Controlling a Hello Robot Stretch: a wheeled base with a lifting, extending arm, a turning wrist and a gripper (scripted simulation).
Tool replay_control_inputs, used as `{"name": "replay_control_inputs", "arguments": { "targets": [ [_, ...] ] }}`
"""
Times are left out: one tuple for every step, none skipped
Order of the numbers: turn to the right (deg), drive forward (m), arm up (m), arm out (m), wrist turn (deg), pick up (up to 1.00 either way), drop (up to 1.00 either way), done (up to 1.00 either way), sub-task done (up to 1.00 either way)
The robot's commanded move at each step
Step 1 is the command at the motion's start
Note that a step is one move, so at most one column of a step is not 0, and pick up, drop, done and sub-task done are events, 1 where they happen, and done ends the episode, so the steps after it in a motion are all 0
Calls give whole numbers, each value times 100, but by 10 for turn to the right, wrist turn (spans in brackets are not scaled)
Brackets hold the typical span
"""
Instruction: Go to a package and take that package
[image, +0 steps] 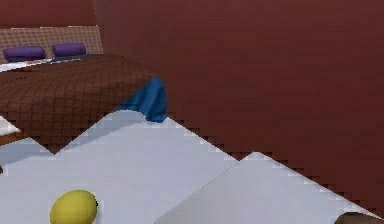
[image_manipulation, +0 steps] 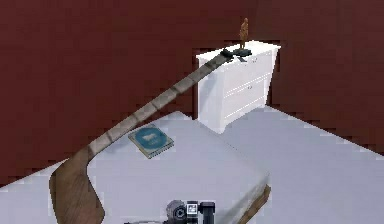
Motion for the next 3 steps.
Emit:
{"name": "replay_control_inputs", "arguments": {
  "targets": [
    [0, 0, 0, 0, 450, 0, 0, 0, 0],
    [0, 0, 0, 0, 300, 0, 0, 0, 0],
    [0, 0, -30, 0, 0, 0, 0, 0, 0]
  ]
}}
